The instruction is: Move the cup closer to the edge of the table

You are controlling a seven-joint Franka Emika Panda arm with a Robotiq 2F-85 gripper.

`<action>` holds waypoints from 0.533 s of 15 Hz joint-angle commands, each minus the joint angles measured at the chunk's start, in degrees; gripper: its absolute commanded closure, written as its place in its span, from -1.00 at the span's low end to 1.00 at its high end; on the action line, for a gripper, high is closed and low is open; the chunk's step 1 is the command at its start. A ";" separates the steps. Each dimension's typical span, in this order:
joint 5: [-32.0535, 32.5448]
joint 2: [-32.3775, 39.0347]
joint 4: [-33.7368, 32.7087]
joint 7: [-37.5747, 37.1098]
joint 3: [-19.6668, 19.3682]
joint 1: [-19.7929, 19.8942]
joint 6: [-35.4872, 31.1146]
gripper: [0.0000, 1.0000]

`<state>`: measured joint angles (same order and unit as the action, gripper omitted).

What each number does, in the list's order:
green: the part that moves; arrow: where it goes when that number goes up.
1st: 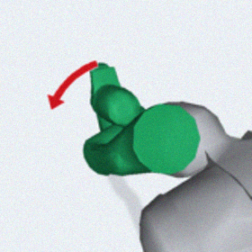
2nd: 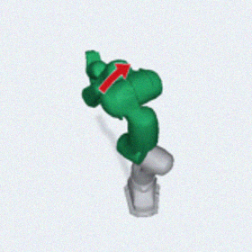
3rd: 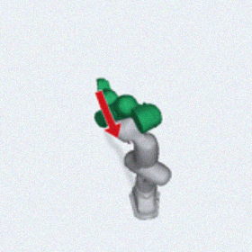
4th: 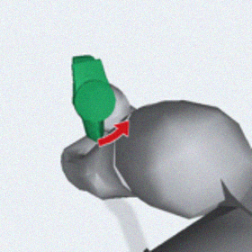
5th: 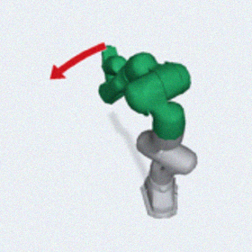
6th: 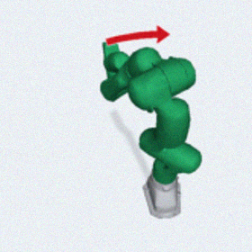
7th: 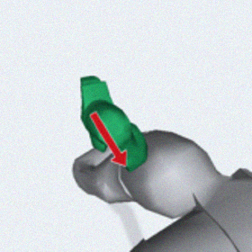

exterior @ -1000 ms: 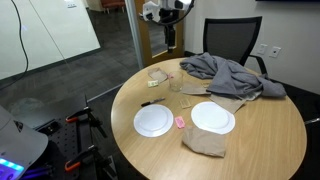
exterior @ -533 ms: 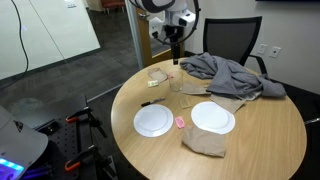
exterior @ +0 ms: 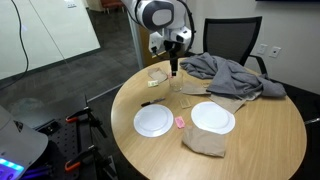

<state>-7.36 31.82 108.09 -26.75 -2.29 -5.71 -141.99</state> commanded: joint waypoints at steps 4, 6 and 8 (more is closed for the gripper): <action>0.58 3.40 -0.28 -4.19 -2.27 -2.39 -1.65 -1.00; 0.37 4.50 -1.08 -4.57 -2.45 -2.60 -1.21 -1.00; -0.13 4.18 -0.56 -2.75 -1.77 -1.85 -0.47 -1.00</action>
<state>-7.31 36.00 107.65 -29.61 -3.87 -7.39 -142.62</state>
